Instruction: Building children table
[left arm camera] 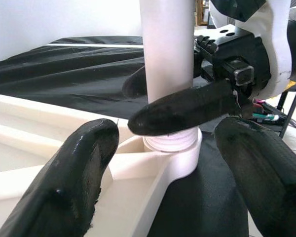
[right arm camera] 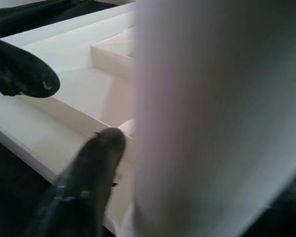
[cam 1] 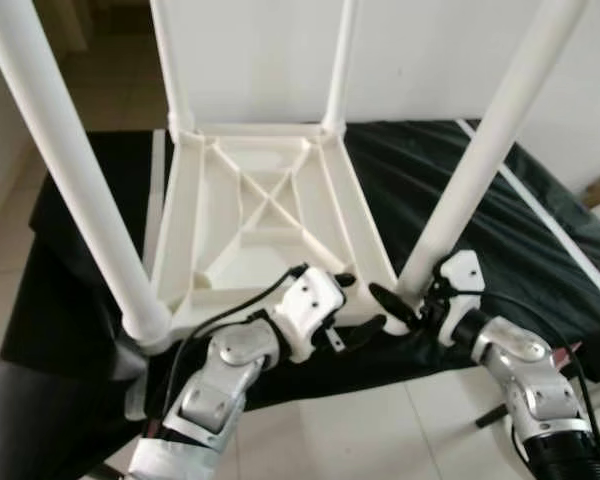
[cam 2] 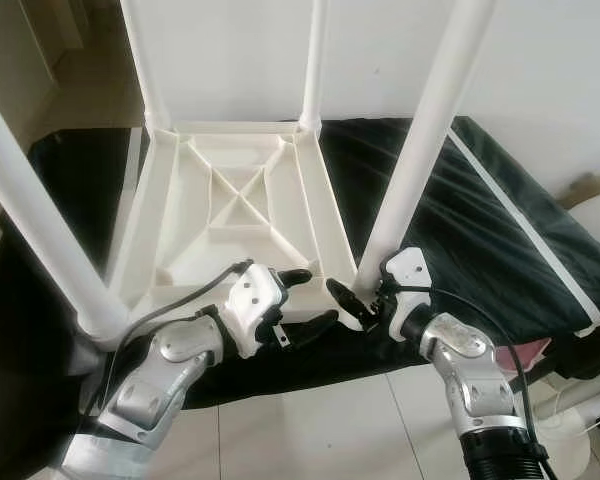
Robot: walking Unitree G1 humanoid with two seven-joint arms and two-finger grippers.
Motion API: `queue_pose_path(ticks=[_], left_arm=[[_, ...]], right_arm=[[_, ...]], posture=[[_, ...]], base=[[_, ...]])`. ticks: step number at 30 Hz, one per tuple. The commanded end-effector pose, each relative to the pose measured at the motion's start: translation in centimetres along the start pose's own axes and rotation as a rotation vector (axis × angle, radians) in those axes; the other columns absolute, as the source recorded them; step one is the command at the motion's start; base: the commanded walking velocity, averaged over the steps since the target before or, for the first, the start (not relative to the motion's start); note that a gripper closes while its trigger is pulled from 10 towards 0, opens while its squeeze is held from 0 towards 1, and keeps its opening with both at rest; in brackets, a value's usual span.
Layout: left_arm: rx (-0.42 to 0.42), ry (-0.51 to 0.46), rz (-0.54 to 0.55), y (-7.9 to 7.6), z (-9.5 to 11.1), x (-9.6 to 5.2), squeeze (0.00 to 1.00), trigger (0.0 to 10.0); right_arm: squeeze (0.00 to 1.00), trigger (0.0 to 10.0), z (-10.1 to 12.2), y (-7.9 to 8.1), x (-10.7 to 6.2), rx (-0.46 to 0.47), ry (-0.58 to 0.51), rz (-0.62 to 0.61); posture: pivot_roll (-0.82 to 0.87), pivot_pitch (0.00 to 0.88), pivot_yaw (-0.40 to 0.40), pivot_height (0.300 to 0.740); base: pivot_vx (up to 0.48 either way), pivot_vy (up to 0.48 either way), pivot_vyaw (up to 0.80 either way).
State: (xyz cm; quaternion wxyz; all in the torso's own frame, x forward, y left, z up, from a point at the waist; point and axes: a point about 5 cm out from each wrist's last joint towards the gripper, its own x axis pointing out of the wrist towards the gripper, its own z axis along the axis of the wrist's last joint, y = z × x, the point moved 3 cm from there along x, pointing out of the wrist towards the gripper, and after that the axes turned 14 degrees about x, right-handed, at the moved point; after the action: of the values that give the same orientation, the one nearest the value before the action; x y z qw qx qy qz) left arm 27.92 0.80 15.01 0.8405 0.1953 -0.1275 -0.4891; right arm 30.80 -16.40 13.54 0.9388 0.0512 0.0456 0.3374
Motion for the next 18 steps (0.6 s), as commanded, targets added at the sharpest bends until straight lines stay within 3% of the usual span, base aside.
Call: queue_pose_path(ticks=[1,11,12,13,18], left_arm=[[0.003,0.016,0.038,0.3,0.0,0.0,0.00,10.0],[-0.001,0.014,0.035,0.2,0.0,0.0,0.00,10.0],[-0.001,0.014,0.034,0.1,0.0,0.0,0.00,10.0],[-0.001,0.013,0.032,0.1,0.0,0.0,0.00,10.0],[0.001,0.010,0.024,0.1,0.0,0.1,0.00,10.0]], right_arm=[[0.00,0.0,-0.8,0.3,-0.1,0.016,0.028,0.031],[0.00,0.0,-1.2,0.0,-0.6,0.049,0.034,0.016],[0.00,9.3,-1.2,-0.1,-0.6,0.056,0.033,0.005],[0.00,10.0,-1.3,-0.2,-0.6,0.062,0.028,-0.012],[0.00,10.0,-1.4,-0.7,-0.5,0.079,-0.002,-0.110]], posture=[[0.01,0.035,-0.068,0.740],[0.00,0.034,-0.067,0.740],[0.00,0.032,-0.065,0.740],[0.00,0.030,-0.065,0.740],[0.00,0.026,-0.063,0.740]], base=[[0.000,0.000,0.00],[0.000,0.000,0.00],[0.000,0.000,0.00],[0.000,0.000,0.00],[0.000,0.000,0.00]])
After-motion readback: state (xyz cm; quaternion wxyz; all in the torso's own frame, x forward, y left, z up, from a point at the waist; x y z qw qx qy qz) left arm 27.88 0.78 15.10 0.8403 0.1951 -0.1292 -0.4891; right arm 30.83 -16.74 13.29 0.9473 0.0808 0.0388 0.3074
